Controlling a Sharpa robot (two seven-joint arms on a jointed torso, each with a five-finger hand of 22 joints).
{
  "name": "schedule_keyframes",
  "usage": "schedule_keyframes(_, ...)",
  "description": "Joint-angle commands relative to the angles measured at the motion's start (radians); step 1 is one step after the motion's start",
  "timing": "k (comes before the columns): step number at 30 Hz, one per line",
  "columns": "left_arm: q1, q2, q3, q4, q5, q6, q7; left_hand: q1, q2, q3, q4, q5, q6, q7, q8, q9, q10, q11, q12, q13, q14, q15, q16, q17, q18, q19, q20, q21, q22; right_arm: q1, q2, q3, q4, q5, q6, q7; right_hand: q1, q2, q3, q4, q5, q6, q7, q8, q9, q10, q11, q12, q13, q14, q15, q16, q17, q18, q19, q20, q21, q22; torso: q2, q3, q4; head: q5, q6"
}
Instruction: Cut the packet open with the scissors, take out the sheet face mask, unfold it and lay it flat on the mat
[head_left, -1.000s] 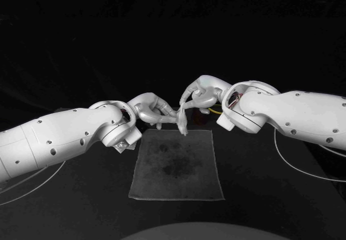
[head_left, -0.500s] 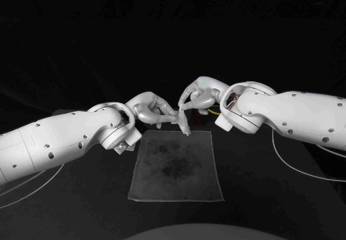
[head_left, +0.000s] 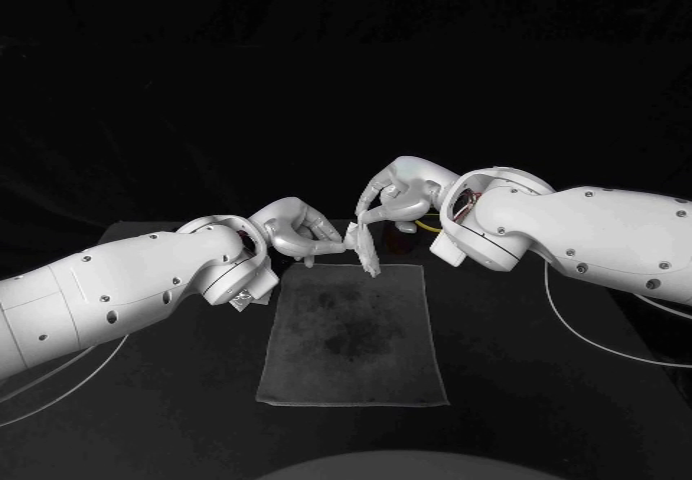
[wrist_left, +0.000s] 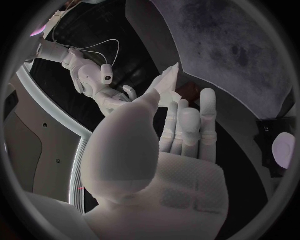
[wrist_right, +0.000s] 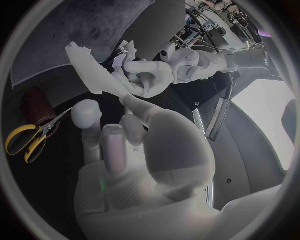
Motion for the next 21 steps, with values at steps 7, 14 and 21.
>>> schedule_keyframes(7,-0.018,0.006,0.0,-0.025,0.005,-0.011,-0.057,0.016,0.003,-0.047,0.015,0.002,-0.007,-0.001,0.034,0.019,0.013,0.003,-0.01,-0.007,0.007,-0.001,-0.008,0.0,0.014,0.011,0.004,-0.013,-0.008,0.0,-0.001,0.001,0.008,0.005,-0.008,0.03,-0.005,0.002,0.009,-0.002,-0.004,0.007,0.0,0.004,0.002,0.006,0.0,0.005,0.0,0.054,-0.008,0.003,0.051,0.01,0.006,-0.002,0.005,0.001,0.0,-0.0008,0.0,-0.001,0.002)
schedule_keyframes(14,-0.028,0.017,0.0,-0.038,0.028,-0.015,-0.057,0.013,0.016,-0.07,0.026,0.002,-0.027,0.001,0.05,0.027,0.018,0.004,-0.014,-0.01,0.008,-0.001,-0.012,-0.006,0.014,0.014,0.004,-0.018,-0.012,-0.001,-0.002,0.001,0.011,0.005,-0.008,0.035,-0.004,0.001,0.009,-0.003,-0.004,0.007,0.0,0.005,0.001,0.008,0.0,0.007,0.003,0.054,-0.008,0.003,0.051,0.009,0.007,-0.002,0.007,0.002,0.0,-0.0002,0.0005,0.003,0.001)
schedule_keyframes(21,-0.032,0.025,0.0,-0.044,0.049,-0.001,-0.057,-0.002,0.024,-0.097,0.027,0.002,-0.043,0.005,0.061,0.032,0.02,0.007,-0.015,-0.012,0.01,0.001,-0.013,-0.005,0.014,0.016,0.005,-0.021,-0.015,-0.001,-0.001,0.001,0.015,0.008,-0.007,0.04,-0.006,0.001,0.01,-0.002,-0.002,0.007,0.001,0.005,0.001,0.008,0.0,0.006,0.002,0.054,-0.008,0.003,0.051,0.009,0.007,-0.002,0.007,0.003,0.0,-0.0006,-0.0001,0.002,0.001)
